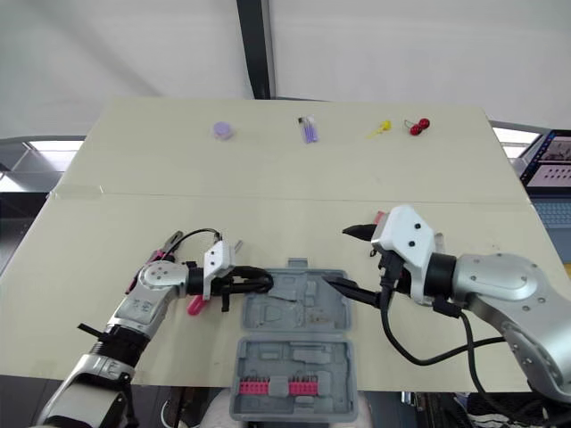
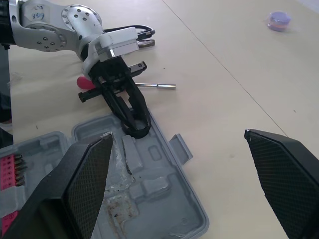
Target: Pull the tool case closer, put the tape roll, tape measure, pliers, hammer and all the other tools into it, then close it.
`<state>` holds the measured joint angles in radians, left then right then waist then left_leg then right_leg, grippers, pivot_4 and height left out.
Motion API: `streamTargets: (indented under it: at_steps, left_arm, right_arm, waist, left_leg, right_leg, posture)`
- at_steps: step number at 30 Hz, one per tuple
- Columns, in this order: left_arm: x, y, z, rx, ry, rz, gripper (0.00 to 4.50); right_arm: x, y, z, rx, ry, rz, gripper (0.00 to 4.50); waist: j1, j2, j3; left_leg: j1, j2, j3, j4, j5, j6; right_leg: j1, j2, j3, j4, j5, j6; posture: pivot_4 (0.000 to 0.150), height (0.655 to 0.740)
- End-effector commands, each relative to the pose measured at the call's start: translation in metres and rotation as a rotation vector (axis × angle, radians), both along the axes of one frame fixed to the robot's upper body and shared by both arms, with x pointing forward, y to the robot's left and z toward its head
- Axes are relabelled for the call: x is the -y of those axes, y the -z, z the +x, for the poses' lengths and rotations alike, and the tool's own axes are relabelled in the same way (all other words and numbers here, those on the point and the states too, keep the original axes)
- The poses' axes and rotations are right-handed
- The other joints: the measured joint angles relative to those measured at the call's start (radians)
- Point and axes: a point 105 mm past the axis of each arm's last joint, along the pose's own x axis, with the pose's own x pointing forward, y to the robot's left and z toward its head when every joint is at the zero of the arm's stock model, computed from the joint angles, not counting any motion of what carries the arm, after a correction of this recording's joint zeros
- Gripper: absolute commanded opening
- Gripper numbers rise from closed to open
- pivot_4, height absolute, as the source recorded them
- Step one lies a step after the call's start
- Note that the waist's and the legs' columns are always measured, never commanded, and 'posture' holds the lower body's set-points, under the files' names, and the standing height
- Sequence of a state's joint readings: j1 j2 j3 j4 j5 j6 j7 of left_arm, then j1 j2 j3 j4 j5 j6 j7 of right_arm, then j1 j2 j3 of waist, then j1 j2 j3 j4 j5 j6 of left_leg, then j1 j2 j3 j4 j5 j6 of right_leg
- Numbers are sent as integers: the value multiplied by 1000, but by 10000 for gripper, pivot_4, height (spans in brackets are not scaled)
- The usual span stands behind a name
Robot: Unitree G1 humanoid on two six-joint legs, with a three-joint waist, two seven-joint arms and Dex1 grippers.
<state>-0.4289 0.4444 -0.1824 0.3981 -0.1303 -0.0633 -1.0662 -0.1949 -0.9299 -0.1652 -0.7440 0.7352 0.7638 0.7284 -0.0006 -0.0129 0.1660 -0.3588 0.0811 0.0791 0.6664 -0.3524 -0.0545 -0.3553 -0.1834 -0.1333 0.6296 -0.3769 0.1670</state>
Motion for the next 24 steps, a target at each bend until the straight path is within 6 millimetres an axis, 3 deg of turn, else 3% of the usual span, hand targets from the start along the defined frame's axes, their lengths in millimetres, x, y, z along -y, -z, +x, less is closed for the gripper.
streamTargets:
  at_steps: [1, 15, 19, 24]
  left_arm:
    - [-5, 19, -5, 10, 20, 102, 10888]
    - [-6, 23, -1, 0, -1, 100, 10888]
    - [-2, 2, 0, -42, -15, 0, 10888]
    - [-12, -47, 0, -92, -86, -166, 10888]
  right_arm:
    - [-2, -7, -3, 32, -24, -5, 45000]
    - [-2, -8, -2, 36, -25, -10, 45000]
    - [-3, -8, -1, 37, -26, -6, 45000]
    - [4, -5, 4, 20, 30, 34, 45000]
  waist:
    - [0, 0, 0]
    - [0, 0, -4]
    - [-1, 0, -4]
    - [-3, -1, -4]
  left_leg:
    - [0, 0, 0, 0, 0, 0]
    - [1, 0, 0, 0, 0, 0]
    - [1, 0, 0, 0, 0, 0]
    - [1, 0, -1, -1, 0, 0]
  right_leg:
    - [0, 0, 0, 0, 0, 0]
    - [1, 0, 0, 0, 0, 0]
    - [1, 0, 0, 0, 0, 0]
    - [1, 0, 0, 0, 0, 0]
  posture:
    - [1500, 7400]
    - [1500, 7400]
    - [1500, 7400]
    - [1500, 7400]
